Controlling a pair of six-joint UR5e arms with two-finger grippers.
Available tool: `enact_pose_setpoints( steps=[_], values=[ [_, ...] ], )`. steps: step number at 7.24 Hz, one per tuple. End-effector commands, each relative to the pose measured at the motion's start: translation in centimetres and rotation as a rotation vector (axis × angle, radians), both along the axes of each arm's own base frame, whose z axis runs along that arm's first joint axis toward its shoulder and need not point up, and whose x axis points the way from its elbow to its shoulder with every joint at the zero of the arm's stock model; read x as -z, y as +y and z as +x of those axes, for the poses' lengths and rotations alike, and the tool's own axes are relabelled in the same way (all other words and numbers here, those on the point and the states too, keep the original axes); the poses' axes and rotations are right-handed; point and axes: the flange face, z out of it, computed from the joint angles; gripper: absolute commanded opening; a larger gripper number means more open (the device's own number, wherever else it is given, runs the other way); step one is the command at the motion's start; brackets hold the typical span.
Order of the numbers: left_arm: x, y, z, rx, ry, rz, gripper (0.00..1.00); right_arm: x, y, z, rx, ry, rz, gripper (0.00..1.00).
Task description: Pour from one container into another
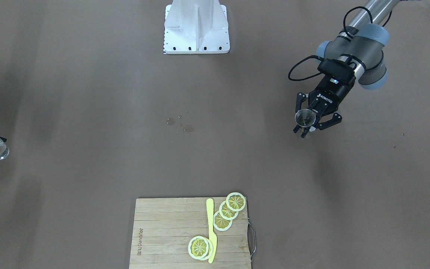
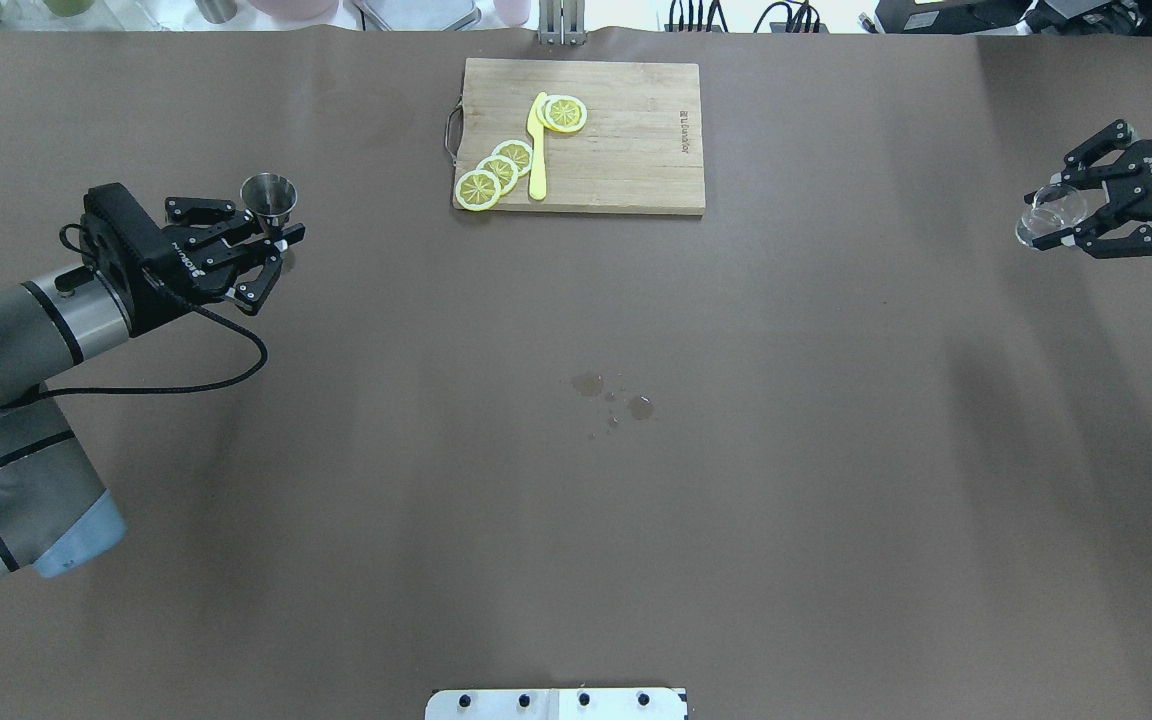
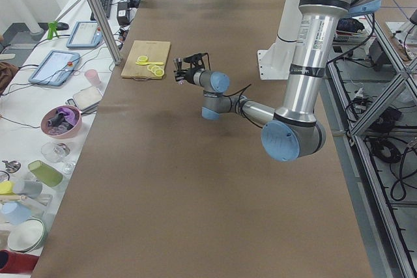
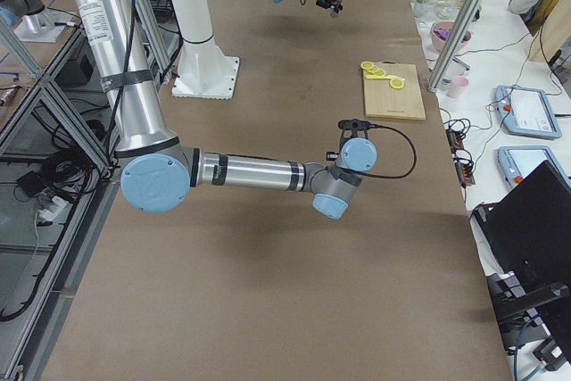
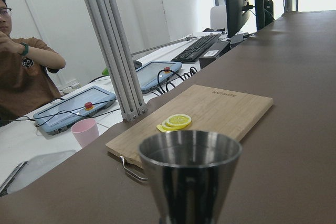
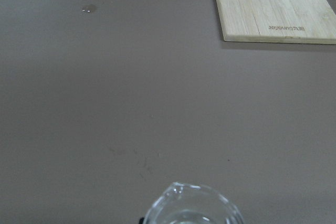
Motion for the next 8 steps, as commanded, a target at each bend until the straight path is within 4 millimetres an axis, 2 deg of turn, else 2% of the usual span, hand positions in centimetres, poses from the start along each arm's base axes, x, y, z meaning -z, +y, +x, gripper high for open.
enact_pose_setpoints(
  steps=[1, 2, 3, 4, 5, 6, 7, 8],
  values=[
    [0.5, -0.7, 0.8, -0.018, 0.015, -0.035, 0.00, -2.0, 0.8, 0.6, -0.028, -0.016, -0.053, 0.00],
    [0.9, -1.2, 0.9, 0.068, 0.028, -0.040, 0.00, -1.9, 1.1, 0.9, -0.088, -0.036, -0.095, 0.00],
    [1.7, -0.4, 2.1, 0.133, 0.036, -0.047, 0.00, -1.9, 1.4, 1.0, -0.121, -0.039, -0.105, 0.00],
    [1.6, 1.0, 3.5, 0.184, 0.046, -0.062, 0.00, -2.0, 1.9, 1.3, -0.152, -0.037, -0.118, 0.00],
    [1.8, 3.5, 5.5, 0.224, 0.064, -0.072, 0.00, -2.2, 2.8, 1.7, -0.183, -0.030, -0.112, 0.00],
    [2.4, 4.9, 6.0, 0.229, 0.083, -0.074, 0.00, -2.3, 3.6, 1.8, -0.218, -0.020, -0.102, 0.00],
    [1.0, 6.0, 4.1, 0.234, 0.070, -0.085, 0.00, -1.7, 3.5, 1.1, -0.253, -0.021, -0.119, 0.00],
    [-0.7, 6.5, 3.0, 0.261, 0.051, -0.103, 0.00, -0.9, 3.4, -0.6, -0.285, -0.022, -0.128, 0.00]
  ],
)
